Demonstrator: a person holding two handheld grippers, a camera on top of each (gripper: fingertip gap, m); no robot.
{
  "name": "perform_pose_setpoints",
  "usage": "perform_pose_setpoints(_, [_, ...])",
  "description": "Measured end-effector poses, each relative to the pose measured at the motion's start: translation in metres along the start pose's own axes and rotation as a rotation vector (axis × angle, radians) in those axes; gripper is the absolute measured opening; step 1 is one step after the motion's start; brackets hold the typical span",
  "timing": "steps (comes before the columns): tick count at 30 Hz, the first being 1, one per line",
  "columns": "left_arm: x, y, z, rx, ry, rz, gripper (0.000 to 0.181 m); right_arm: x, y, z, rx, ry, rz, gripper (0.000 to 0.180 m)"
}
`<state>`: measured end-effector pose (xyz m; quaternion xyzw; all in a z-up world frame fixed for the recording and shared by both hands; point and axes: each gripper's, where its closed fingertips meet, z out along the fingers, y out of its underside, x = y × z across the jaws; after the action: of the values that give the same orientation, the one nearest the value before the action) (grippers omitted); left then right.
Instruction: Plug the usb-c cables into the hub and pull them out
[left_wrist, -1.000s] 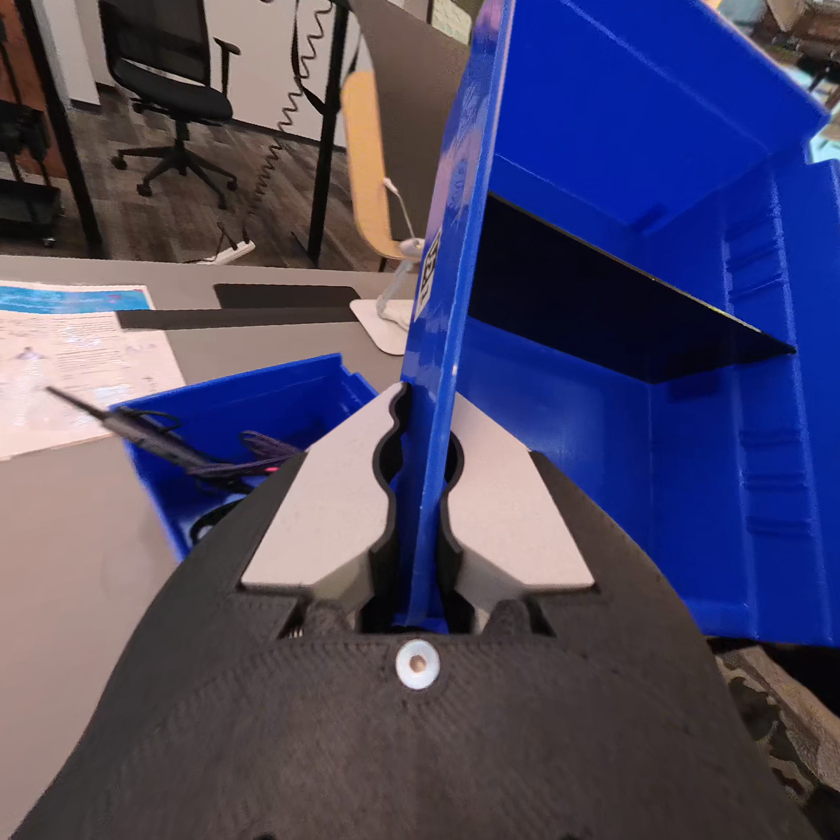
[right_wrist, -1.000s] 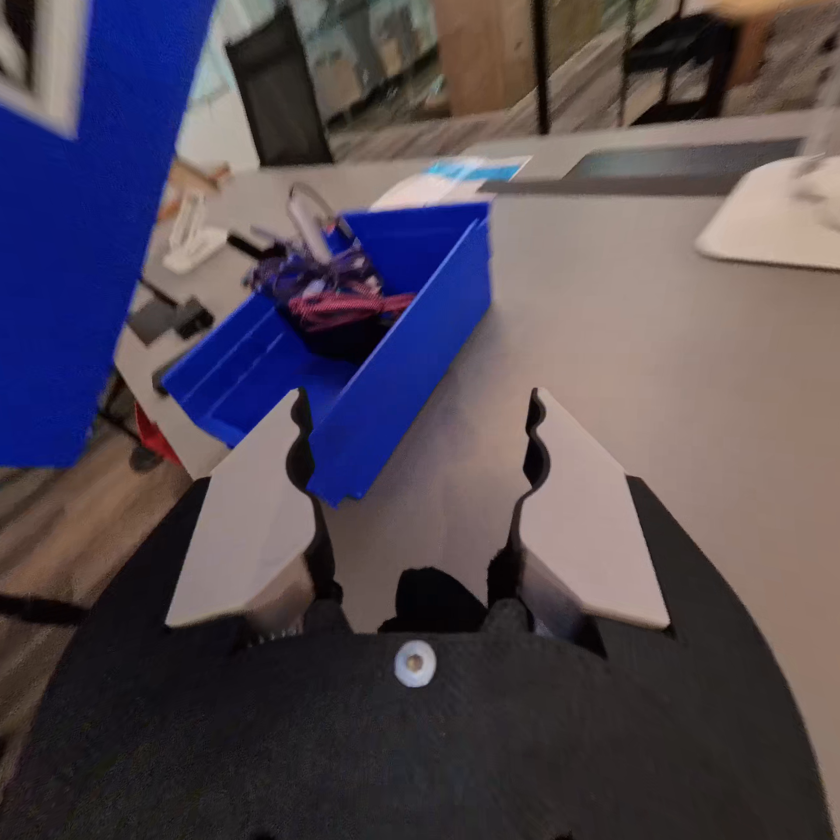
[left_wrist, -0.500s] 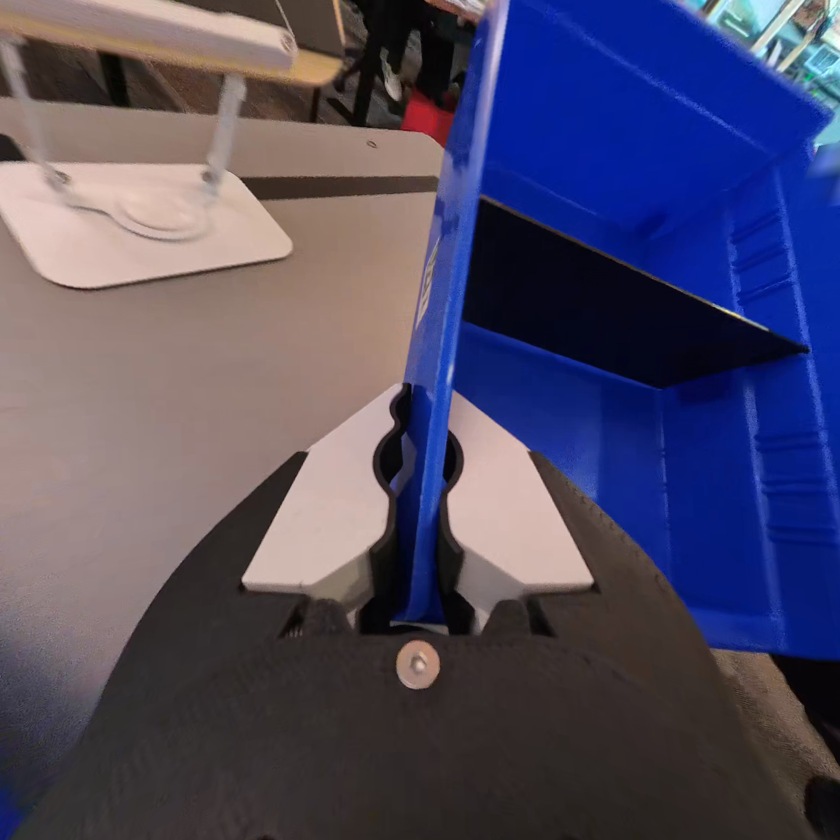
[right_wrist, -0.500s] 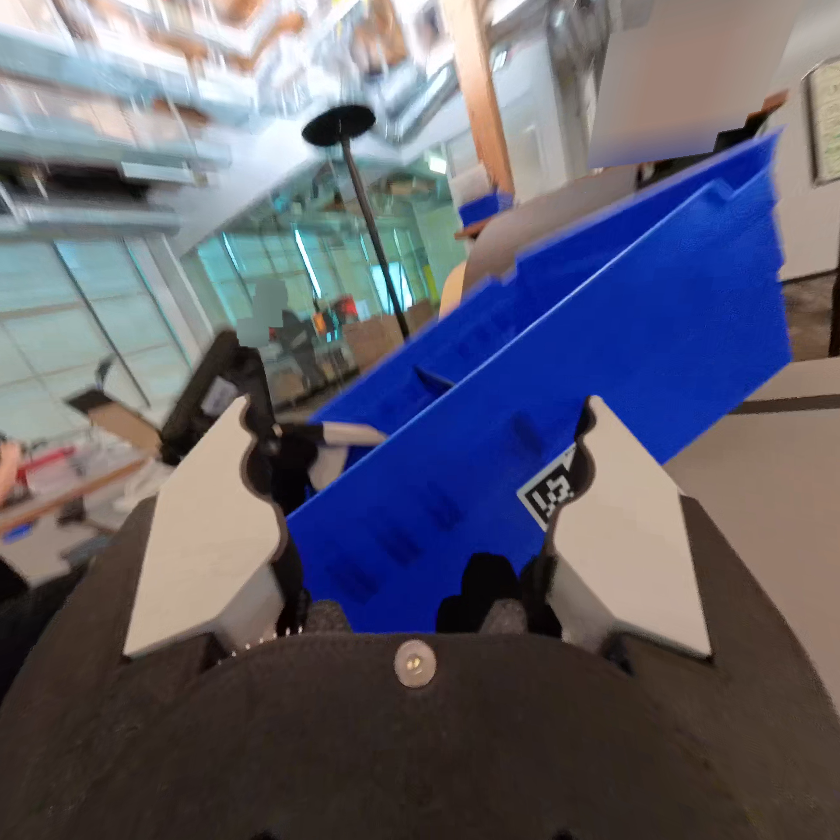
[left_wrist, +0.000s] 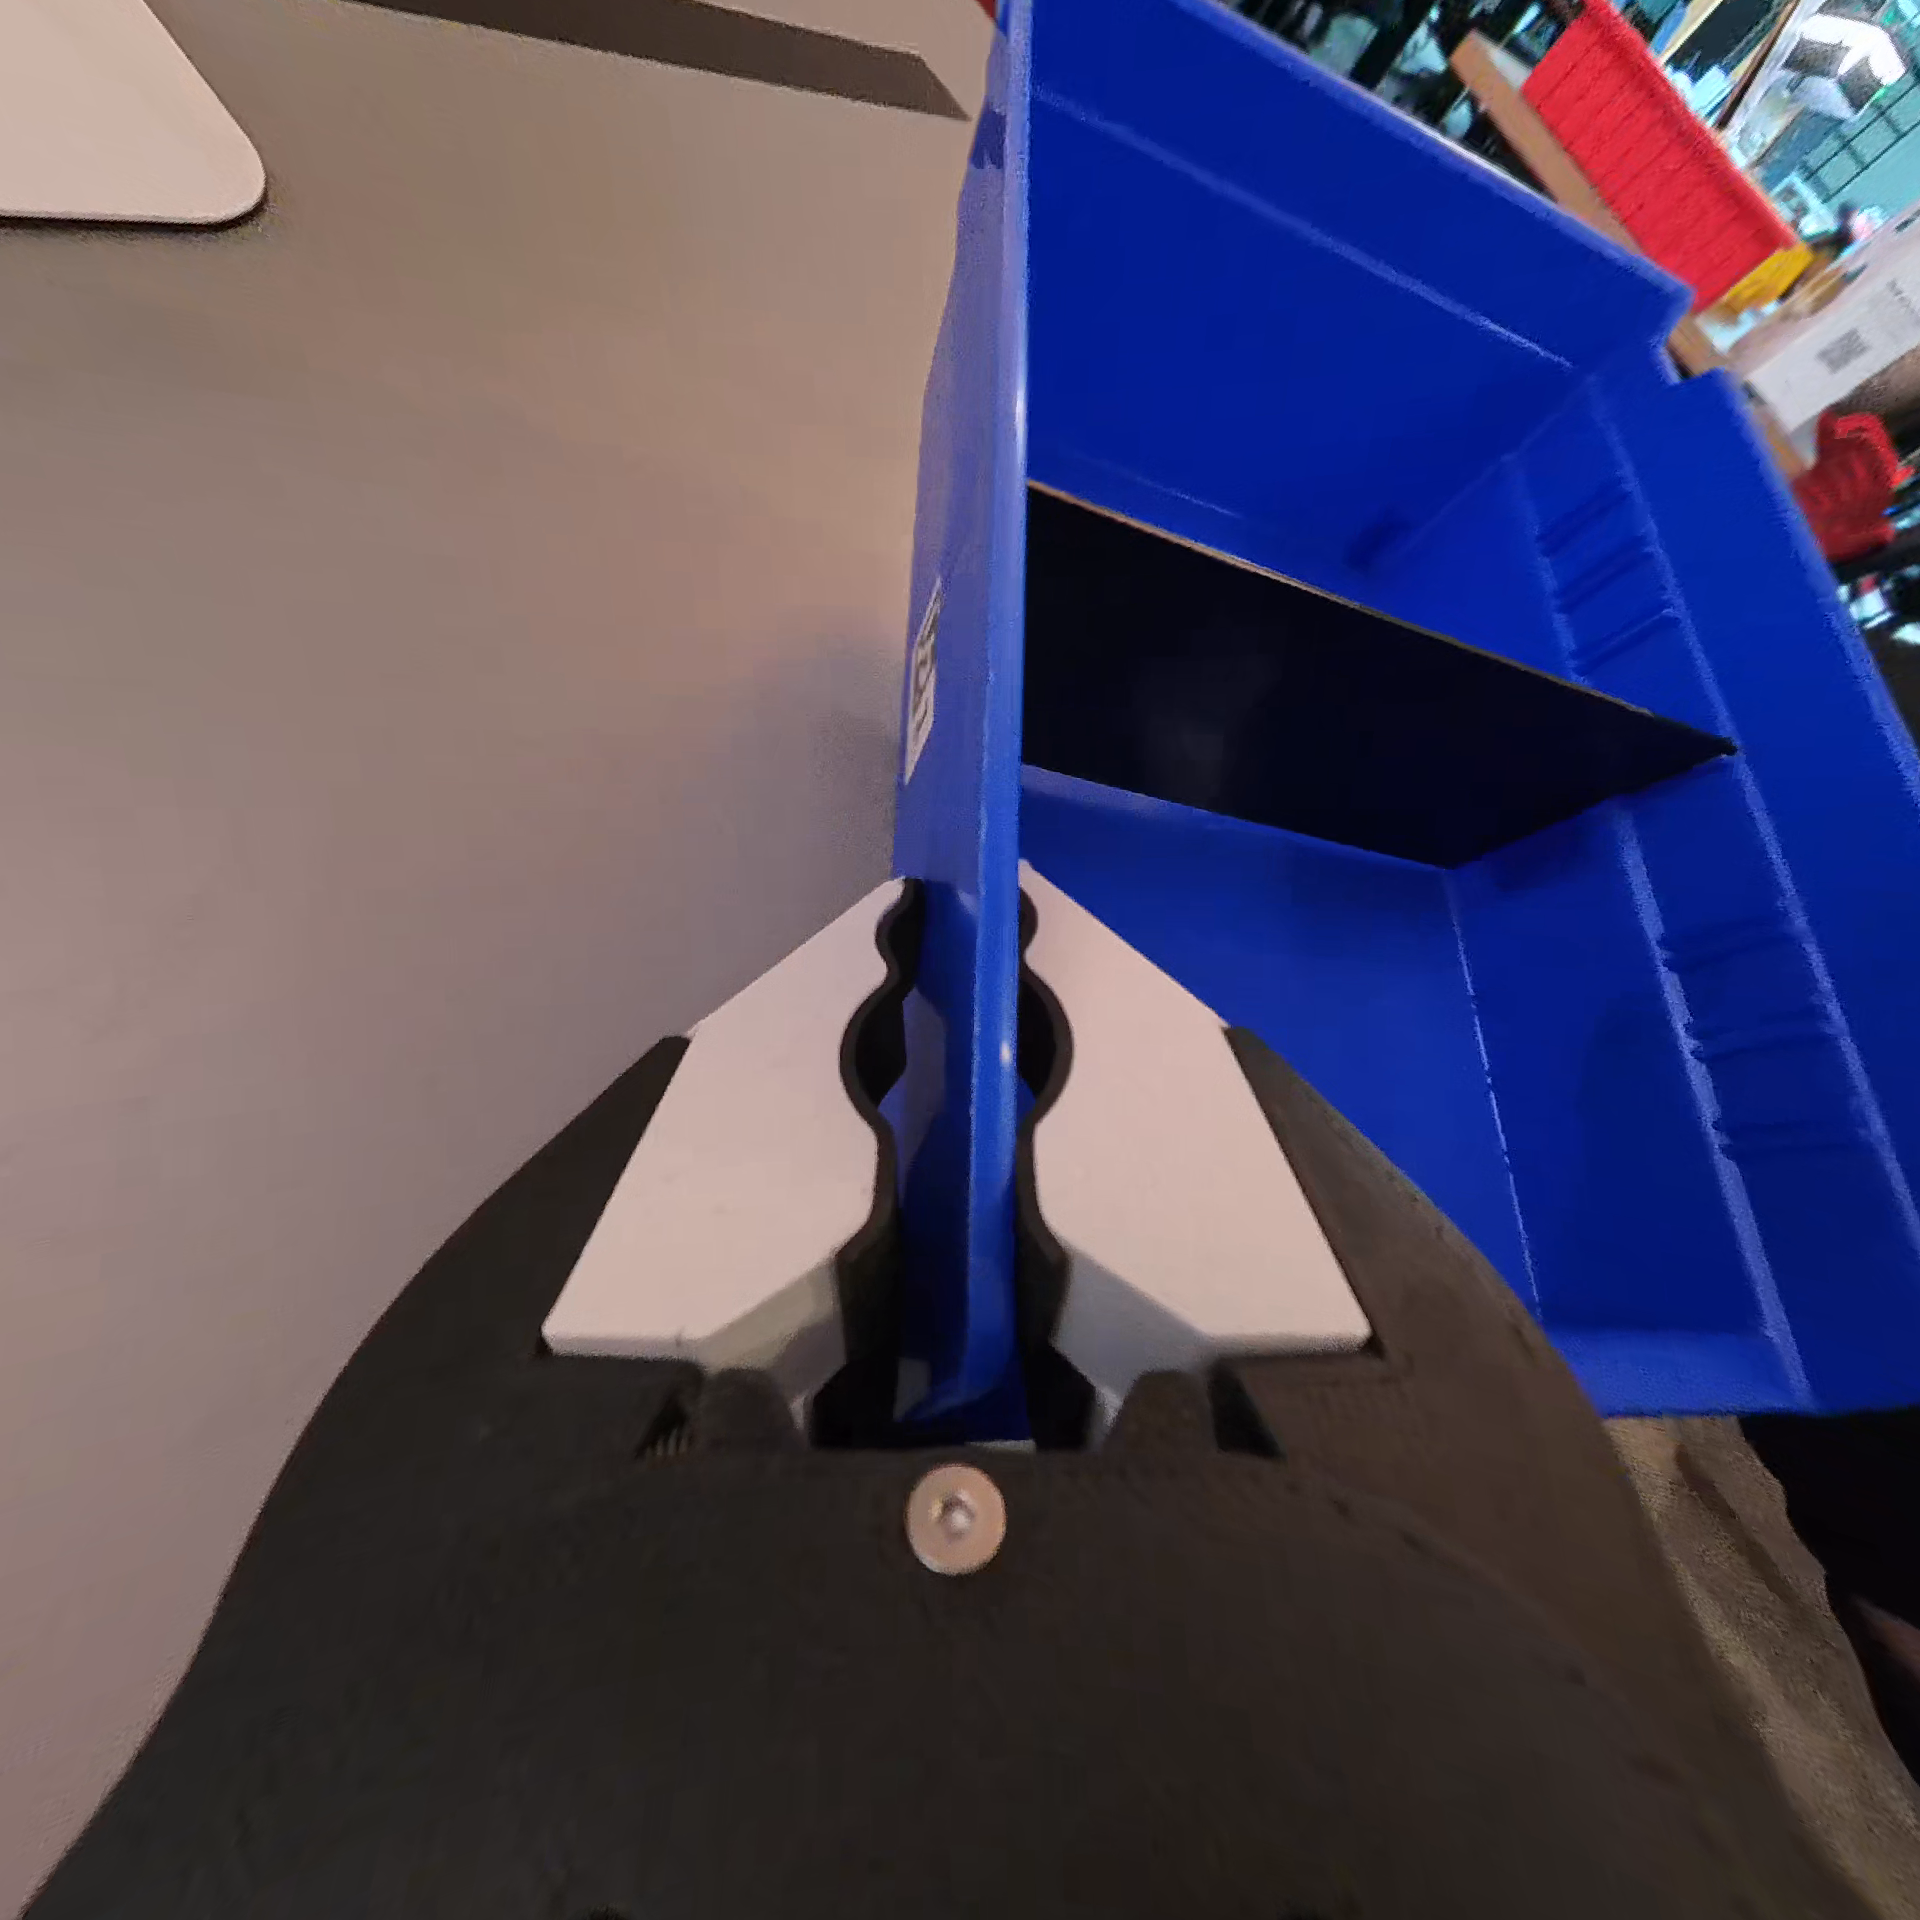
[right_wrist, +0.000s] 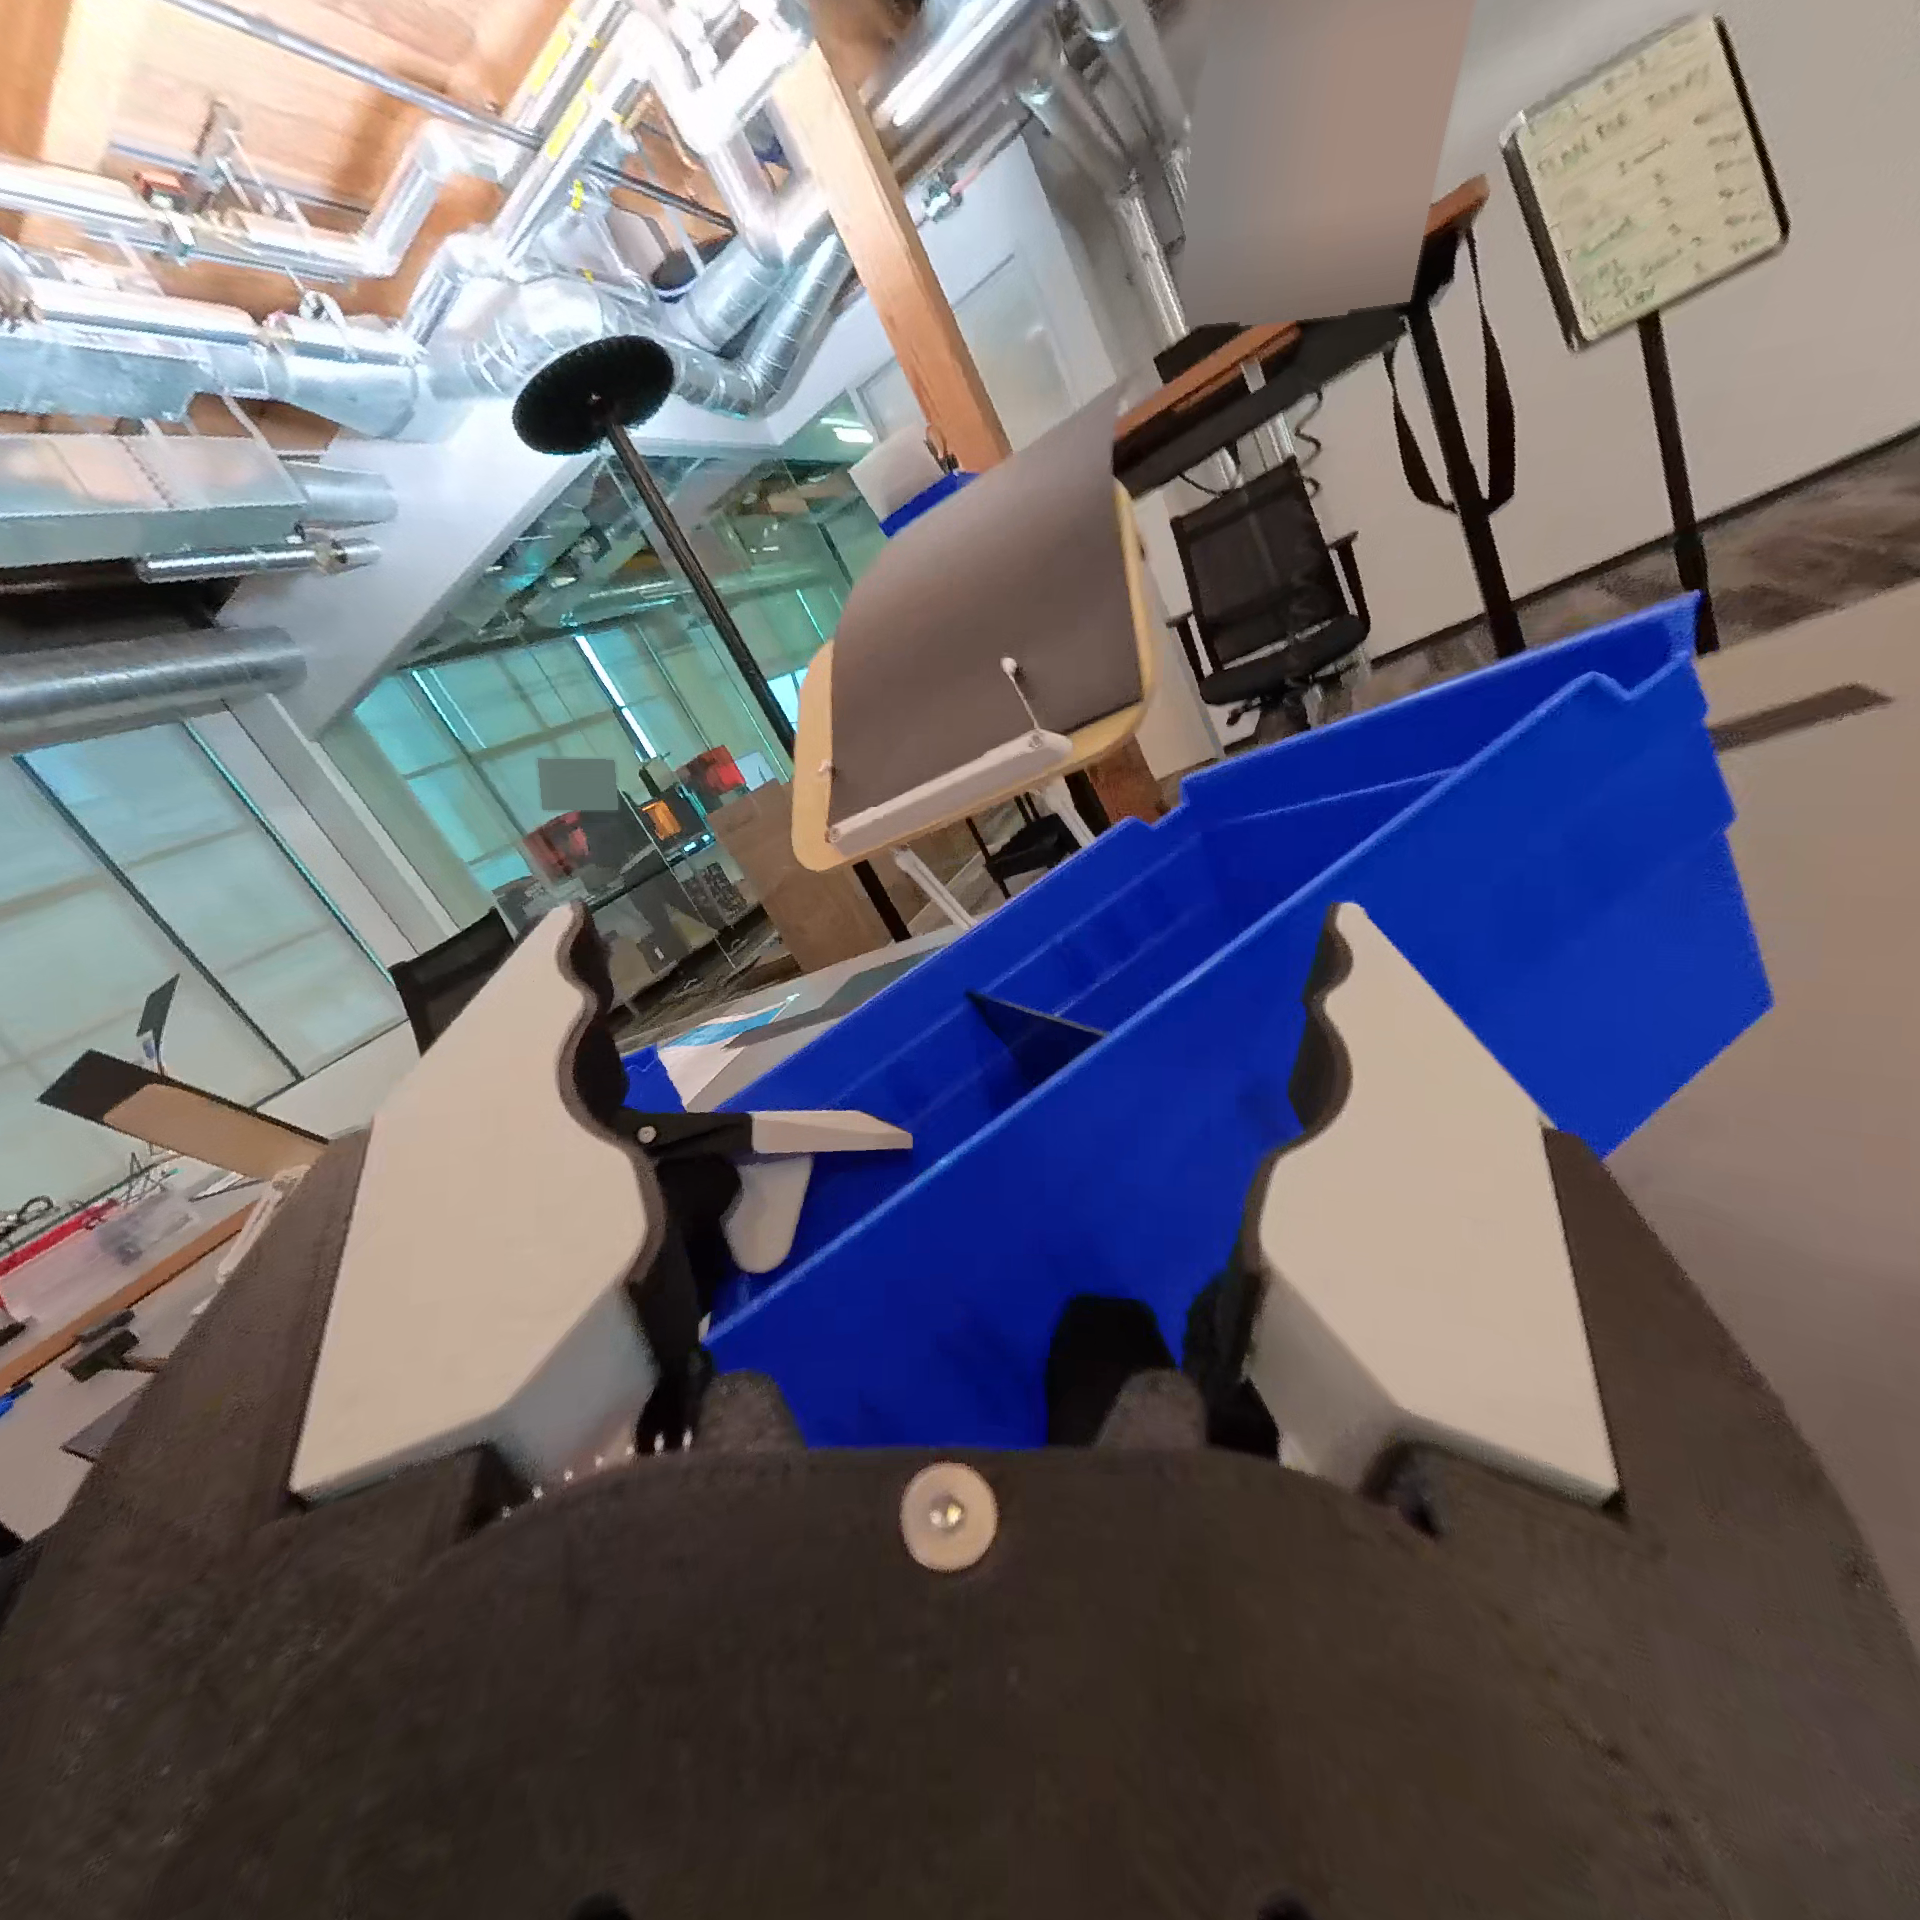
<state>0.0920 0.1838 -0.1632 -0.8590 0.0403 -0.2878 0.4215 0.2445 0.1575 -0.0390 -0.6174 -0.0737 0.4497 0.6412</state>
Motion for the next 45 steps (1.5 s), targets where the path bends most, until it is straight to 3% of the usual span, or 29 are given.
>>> perform_pose_setpoints(4, [0.011,0.008,0.011,-0.017,-0.011,0.02,0.022,0.036,0.005,0.006,-0.065,0.069,0.009,0.13])
perform_pose_setpoints(14, [0.063,0.047,0.032,-0.121,0.084,0.074,0.075,0.132,0.033,0.033,-0.362,0.227,-0.146,0.117])
perform_pose_setpoints(16, [0.073,0.05,0.033,-0.141,0.113,0.072,0.078,0.152,0.032,0.035,-0.367,0.251,-0.14,0.108])
perform_pose_setpoints(21, [0.088,0.051,0.015,-0.178,0.264,-0.003,0.087,0.166,0.022,0.037,-0.388,0.248,-0.125,0.104])
perform_pose_setpoints(25, [0.081,0.028,-0.048,-0.043,0.24,0.104,0.098,0.156,-0.018,0.032,-0.308,0.316,-0.338,0.109])
perform_pose_setpoints(28, [0.045,0.002,-0.124,0.08,0.065,0.263,0.096,0.127,-0.054,0.024,-0.243,0.371,-0.576,0.107])
perform_pose_setpoints(33, [-0.08,-0.024,-0.278,0.197,-0.358,0.301,0.089,0.045,-0.064,0.033,-0.238,0.283,-0.737,0.098])
perform_pose_setpoints(37, [-0.204,0.014,-0.381,0.118,-0.682,0.179,0.086,-0.026,-0.031,0.048,-0.266,0.112,-0.687,0.094])
perform_pose_setpoints(39, [-0.256,0.05,-0.41,0.042,-0.763,0.053,0.091,-0.065,-0.002,0.056,-0.328,0.008,-0.65,0.095])
perform_pose_setpoints(42, [-0.296,0.085,-0.421,0.035,-0.744,-0.097,0.083,-0.128,0.041,0.062,-0.407,-0.149,-0.617,0.096])
perform_pose_setpoints(44, [-0.295,0.098,-0.405,-0.018,-0.61,-0.178,0.054,-0.166,0.066,0.062,-0.455,-0.235,-0.611,0.097])
perform_pose_setpoints(45, [-0.298,0.101,-0.401,-0.03,-0.59,-0.19,0.048,-0.184,0.076,0.061,-0.47,-0.272,-0.603,0.097])
